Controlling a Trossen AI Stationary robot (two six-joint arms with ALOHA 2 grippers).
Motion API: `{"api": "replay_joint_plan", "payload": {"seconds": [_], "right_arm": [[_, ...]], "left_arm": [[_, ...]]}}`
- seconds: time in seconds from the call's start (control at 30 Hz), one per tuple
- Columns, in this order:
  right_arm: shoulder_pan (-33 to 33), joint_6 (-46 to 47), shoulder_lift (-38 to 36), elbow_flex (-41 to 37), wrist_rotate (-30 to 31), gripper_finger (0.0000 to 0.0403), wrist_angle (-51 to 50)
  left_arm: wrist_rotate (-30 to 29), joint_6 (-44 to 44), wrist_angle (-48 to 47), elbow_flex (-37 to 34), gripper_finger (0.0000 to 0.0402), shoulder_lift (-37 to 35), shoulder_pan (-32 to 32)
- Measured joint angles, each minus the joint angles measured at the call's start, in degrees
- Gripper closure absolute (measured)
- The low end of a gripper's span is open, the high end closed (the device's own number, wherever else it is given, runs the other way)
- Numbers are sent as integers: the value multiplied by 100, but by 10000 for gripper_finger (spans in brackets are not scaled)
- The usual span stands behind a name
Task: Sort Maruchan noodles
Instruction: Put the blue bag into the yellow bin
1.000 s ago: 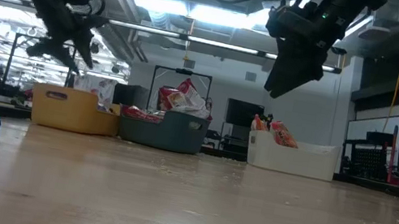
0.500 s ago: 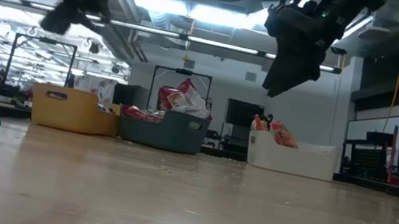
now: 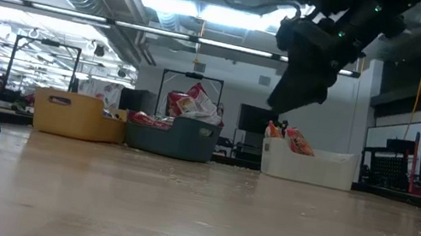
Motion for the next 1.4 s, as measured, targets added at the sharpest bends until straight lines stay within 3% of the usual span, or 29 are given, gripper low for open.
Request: {"api": "replay_joint_plan", "payload": {"seconds": [0.13, 0.27, 0.5, 0.87, 1.17, 1.4], "right_arm": [[1, 3, 0, -159, -194, 214, 309], [1, 21, 0, -199, -197, 214, 465], [254, 1003, 1, -199, -74, 214, 1006], [1445, 2407, 689, -184, 827, 214, 2236], [1981, 3297, 1557, -176, 970, 214, 3448], [2193, 3426, 2145, 408, 970, 214, 3417]], "left_arm": [[-277, -744, 45, 0, 248, 154, -964], [-580, -923, 268, 0, 248, 590, -1898], [-1576, -1339, 485, 0, 248, 1243, -3473], [-3129, -3934, 534, 0, 248, 1966, -6066], [-3822, -5326, 1367, 0, 248, 3127, -7158], [-4237, -5940, 2202, 0, 248, 4217, -7658]]}}
